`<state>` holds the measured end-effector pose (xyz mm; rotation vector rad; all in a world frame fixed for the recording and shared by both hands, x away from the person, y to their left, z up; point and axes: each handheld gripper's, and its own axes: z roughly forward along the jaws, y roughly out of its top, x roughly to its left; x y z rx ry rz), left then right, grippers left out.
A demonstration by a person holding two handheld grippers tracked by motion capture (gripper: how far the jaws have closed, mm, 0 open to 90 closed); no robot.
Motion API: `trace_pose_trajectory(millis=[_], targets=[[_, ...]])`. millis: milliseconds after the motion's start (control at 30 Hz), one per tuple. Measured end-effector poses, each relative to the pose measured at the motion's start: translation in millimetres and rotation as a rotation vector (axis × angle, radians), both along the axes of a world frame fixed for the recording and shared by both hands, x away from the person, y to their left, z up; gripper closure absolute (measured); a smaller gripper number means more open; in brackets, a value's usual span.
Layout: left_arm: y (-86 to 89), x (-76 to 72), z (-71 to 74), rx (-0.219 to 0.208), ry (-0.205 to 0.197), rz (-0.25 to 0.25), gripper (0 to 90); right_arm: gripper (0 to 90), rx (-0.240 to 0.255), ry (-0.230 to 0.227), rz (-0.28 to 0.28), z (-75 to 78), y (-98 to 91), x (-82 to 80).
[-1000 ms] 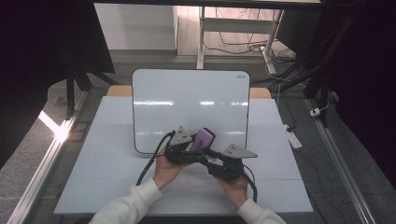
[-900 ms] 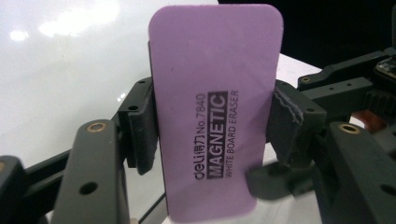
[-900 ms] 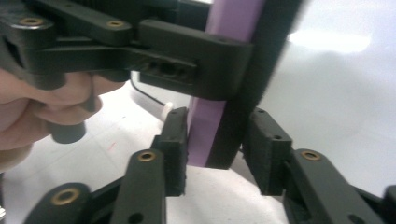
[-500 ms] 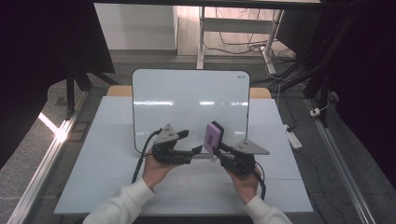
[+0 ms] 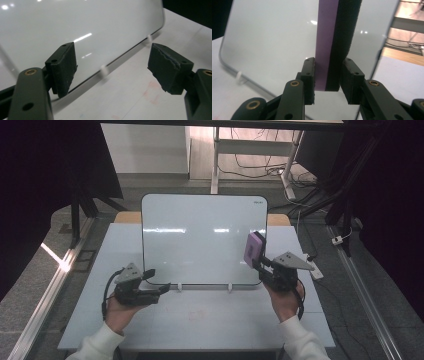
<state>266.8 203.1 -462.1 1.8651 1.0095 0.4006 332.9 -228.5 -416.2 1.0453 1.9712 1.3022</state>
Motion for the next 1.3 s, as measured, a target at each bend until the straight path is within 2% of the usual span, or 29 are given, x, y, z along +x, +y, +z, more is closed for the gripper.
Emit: trace_pose_trajectory(millis=[67, 233, 500, 833, 933, 1100, 1300], targets=[[9.7, -2.9, -3.5, 0.013, 0.000, 0.032, 24.0, 65.8, -0.007, 0.013, -0.021, 7.1, -2.0, 6.5], [28.9, -7.0, -13.2, 0.011, 0.024, 0.073, 24.0, 65.7, -0.041, 0.022, -0.063, 24.6, -1.6, 20.0], [47.7, -13.7, -23.4, 0.011, 0.047, 0.119, 24.0, 65.6, -0.072, 0.045, -0.099, 44.2, 5.0, 39.5], [51.7, -13.8, -27.6, 0.009, 0.057, 0.125, 24.0, 65.3, -0.071, 0.062, -0.127, 54.1, 12.0, 56.2], [51.5, -13.9, -28.1, 0.010, 0.057, 0.121, 24.1, 65.2, -0.075, 0.055, -0.159, 53.8, 15.0, 61.8], [51.1, -13.4, -29.8, 0.012, 0.063, 0.121, 24.2, 64.3, -0.044, 0.038, -0.169, 52.9, 19.0, 67.4], [50.3, -13.2, -30.6, 0.017, 0.063, 0.117, 24.2, 64.2, -0.031, 0.008, -0.181, 55.5, 26.9, 73.4]])
